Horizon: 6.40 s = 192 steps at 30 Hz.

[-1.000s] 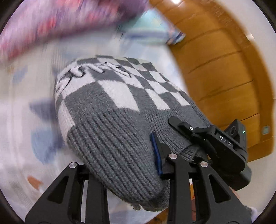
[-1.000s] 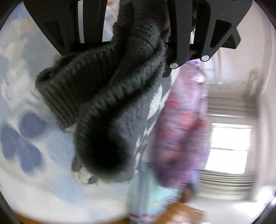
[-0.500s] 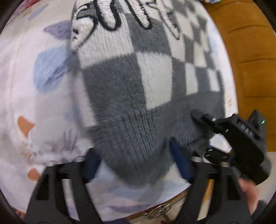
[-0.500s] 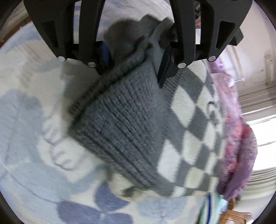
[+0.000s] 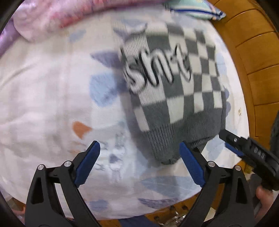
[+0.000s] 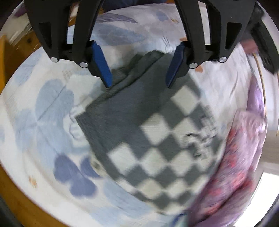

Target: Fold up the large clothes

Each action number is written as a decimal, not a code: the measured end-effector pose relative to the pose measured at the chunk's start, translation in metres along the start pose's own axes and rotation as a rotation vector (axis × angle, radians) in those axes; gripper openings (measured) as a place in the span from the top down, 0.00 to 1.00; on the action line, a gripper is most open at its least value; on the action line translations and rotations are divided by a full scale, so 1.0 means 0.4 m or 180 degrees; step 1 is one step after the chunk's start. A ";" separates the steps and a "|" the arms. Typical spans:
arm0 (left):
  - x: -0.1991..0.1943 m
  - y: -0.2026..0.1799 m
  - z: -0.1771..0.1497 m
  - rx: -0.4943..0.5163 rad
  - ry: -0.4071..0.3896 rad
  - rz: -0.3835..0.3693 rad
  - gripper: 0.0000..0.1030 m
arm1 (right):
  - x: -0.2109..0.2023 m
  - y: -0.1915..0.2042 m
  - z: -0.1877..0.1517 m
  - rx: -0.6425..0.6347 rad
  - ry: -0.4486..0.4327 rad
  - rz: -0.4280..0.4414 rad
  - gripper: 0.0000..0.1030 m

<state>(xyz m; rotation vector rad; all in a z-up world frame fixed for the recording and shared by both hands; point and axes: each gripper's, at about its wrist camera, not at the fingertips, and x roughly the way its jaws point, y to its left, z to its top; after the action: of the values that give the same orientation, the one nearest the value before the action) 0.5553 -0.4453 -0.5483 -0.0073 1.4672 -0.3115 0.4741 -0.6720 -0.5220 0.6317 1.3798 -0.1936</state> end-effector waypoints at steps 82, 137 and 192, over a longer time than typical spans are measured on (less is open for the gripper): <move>-1.471 0.476 -0.813 -0.0126 -0.2765 0.0752 0.05 | -0.972 0.894 -0.928 -0.2098 -0.2408 0.0246 0.08; -1.434 0.464 -0.756 -0.0063 -0.2869 0.0879 0.05 | -0.953 0.876 -0.877 -0.2071 -0.2408 0.0218 0.08; -1.422 0.452 -0.732 -0.0050 -0.2837 0.0866 0.05 | -0.952 0.877 -0.863 -0.2056 -0.2413 0.0187 0.08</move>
<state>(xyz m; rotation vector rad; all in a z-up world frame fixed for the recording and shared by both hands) 0.2655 -0.0975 -0.0611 0.0366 0.5734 -0.0487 0.2723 -0.2918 -0.0730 0.0273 0.6207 0.0669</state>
